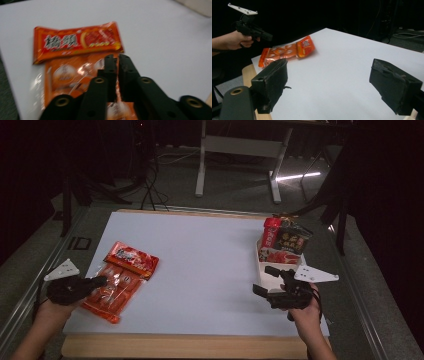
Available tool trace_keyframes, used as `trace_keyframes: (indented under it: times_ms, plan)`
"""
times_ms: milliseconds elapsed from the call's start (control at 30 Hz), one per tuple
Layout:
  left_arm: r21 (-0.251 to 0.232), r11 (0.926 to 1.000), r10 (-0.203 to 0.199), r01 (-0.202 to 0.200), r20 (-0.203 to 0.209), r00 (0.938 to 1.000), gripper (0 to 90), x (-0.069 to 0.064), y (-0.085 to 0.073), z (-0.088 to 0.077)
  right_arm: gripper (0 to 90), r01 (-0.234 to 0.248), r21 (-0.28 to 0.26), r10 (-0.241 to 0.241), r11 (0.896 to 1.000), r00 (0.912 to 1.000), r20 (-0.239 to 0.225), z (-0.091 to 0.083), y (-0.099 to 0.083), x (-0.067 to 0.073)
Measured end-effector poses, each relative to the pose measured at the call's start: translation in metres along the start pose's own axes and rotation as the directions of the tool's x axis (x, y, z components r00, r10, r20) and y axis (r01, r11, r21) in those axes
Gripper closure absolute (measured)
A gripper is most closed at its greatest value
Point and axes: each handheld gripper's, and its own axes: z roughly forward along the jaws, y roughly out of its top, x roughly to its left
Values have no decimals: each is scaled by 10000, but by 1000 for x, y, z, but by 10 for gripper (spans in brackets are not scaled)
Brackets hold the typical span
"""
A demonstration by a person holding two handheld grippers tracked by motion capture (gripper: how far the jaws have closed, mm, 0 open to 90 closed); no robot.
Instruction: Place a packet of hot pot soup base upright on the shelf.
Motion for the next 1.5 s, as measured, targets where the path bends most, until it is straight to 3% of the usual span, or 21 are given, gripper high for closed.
trace_keyframes:
  times_ms: [100, 200, 300, 367, 567, 733, 833, 1167, 1300, 1333, 1500]
  plan:
    - [140, 9998, -113, 116, -206, 9997, 900, 8, -6, 0, 147, -26, 17, 26, 10000, 10000, -74, 1, -1, 0]
    - [559, 9980, -252, 293, -735, 9970, 900, 22, -16, 0, 147, -16, 141, 18, 9999, 9999, -99, 2, -3, -1]
    - [727, 9963, -386, 449, -857, 9956, 900, 29, -21, 1, 147, -25, 142, 27, 9999, 9999, -149, 2, -4, 0]
    - [1171, 9914, -447, 580, -1132, 9926, 900, 39, -28, 3, 147, 31, 197, -27, 9998, 9998, -174, 2, -4, -1]
    - [1472, 9837, -819, 1032, -1442, 9861, 900, 53, -37, 6, 147, -59, 243, 65, 9997, 9996, -263, 3, -5, -2]
    - [2125, 9718, -661, 1024, -1714, 9830, 900, 59, -42, 14, 147, -52, 275, 61, 9996, 9995, -305, 3, -6, -2]
    - [2317, 9667, -684, 1087, -1751, 9822, 900, 62, -44, 18, 147, -87, 256, 95, 9996, 9995, -313, 4, -6, -2]
    - [2569, 9617, -539, 955, -1642, 9850, 900, 56, -40, 23, 147, -113, 320, 125, 9994, 9992, -382, 5, -7, -3]
    - [2621, 9609, -545, 897, -1389, 9888, 900, 51, -39, 25, 147, -75, 358, 89, 9993, 9992, -384, 6, -7, -2]
    - [2671, 9603, -545, 806, -1040, 9931, 900, 45, -36, 29, 147, -59, 359, 72, 9993, 9993, -377, 6, -6, -2]
    - [2869, 9570, -276, 421, -544, 9981, 900, 29, -30, 38, 147, -72, 340, 84, 9994, 9993, -363, 6, -6, -2]
